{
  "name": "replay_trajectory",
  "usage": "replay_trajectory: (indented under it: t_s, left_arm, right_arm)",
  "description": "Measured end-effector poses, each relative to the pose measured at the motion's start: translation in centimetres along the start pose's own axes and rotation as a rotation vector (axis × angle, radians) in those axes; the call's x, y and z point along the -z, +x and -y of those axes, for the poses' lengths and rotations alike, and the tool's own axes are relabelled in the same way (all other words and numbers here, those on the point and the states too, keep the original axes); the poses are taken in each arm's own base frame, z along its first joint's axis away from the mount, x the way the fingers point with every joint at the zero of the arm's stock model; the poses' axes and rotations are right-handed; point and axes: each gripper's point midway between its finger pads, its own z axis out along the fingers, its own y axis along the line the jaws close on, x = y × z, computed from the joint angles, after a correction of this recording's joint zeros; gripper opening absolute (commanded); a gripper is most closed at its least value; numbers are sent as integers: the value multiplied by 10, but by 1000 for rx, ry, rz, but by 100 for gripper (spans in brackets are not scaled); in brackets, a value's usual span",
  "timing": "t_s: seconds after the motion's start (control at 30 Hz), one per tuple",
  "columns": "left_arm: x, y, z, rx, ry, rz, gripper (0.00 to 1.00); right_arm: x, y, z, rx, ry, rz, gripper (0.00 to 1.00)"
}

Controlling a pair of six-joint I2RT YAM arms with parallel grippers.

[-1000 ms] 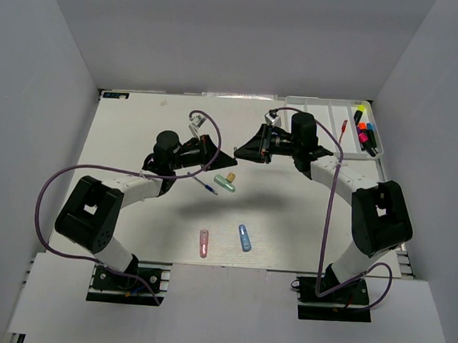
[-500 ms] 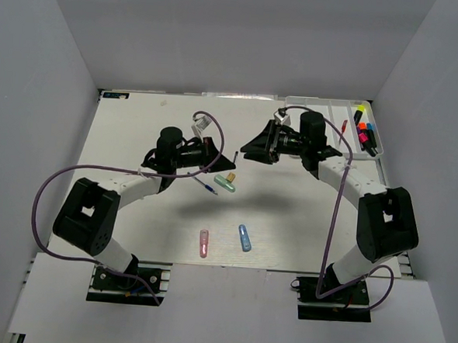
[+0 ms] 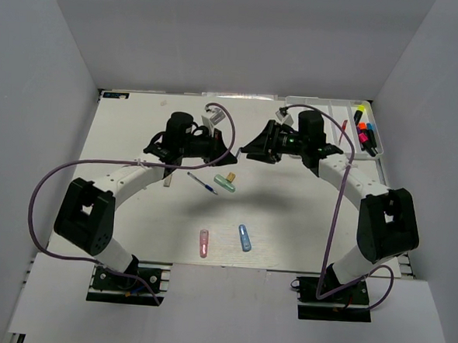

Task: Sort the stationery into containers
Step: Pass the stationery from the left arm to the right

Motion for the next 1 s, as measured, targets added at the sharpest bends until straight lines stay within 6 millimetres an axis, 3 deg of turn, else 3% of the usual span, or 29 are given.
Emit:
replay_trajectory:
  t_s: [0.4,0.7,1.0]
  left_arm:
    - [-10,16,-5,27,-21,-53,0]
    - [-12,14,-3,27,-15,-51,0]
    - [-15,14,2,25,-3,-51,0]
  right_arm:
    - [-6,-18,-18,94,-22,57,50]
    - [-18,-12,-7,134,49,56,48]
    - [-26,-11,3,108,72,49,38]
